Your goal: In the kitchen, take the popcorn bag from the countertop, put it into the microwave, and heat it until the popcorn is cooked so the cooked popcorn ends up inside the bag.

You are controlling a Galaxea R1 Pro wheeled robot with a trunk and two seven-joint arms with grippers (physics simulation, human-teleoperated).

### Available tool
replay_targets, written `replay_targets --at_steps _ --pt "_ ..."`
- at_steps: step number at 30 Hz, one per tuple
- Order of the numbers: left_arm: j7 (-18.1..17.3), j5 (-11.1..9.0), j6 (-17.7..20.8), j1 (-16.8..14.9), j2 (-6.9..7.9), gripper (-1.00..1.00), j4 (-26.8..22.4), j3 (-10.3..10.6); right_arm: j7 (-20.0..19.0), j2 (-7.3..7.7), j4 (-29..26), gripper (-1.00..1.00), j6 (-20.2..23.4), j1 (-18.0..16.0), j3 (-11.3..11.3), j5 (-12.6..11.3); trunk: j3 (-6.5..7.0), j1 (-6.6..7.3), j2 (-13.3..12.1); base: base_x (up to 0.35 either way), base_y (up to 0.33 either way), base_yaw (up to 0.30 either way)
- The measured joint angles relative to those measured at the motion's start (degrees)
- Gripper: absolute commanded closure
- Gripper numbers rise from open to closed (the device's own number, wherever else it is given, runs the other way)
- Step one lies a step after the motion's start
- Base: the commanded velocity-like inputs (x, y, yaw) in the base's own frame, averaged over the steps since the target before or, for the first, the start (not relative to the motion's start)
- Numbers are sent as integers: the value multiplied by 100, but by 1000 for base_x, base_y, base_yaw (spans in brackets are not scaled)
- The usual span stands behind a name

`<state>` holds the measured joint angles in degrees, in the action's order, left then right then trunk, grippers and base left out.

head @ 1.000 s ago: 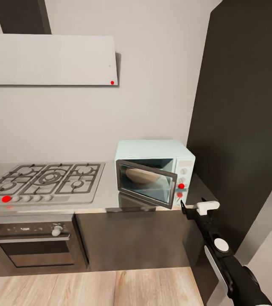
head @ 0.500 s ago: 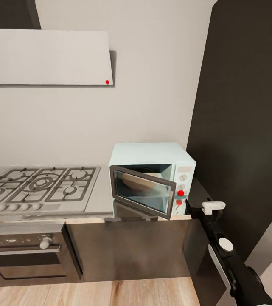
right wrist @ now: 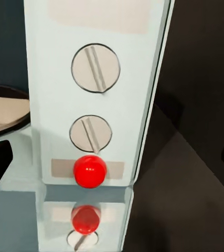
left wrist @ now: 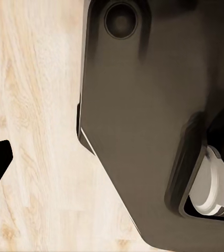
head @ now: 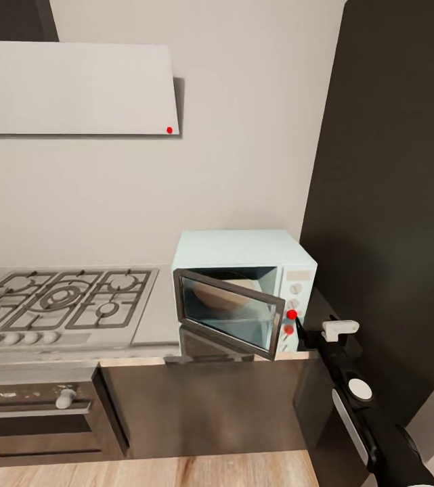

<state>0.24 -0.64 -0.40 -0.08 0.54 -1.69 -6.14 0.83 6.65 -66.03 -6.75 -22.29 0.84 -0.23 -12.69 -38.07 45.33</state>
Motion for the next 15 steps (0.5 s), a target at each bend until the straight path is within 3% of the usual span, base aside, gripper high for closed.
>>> replay_targets --at_steps 6,15 --pt "0 -1 0 1 0 -100 1 0 -829 0 0 -100 5 0 6 0 0 0 0 4 0 0" --pt "0 0 0 0 0 -100 -2 0 -1207 1 0 -100 6 0 0 0 0 0 0 0 0 0"
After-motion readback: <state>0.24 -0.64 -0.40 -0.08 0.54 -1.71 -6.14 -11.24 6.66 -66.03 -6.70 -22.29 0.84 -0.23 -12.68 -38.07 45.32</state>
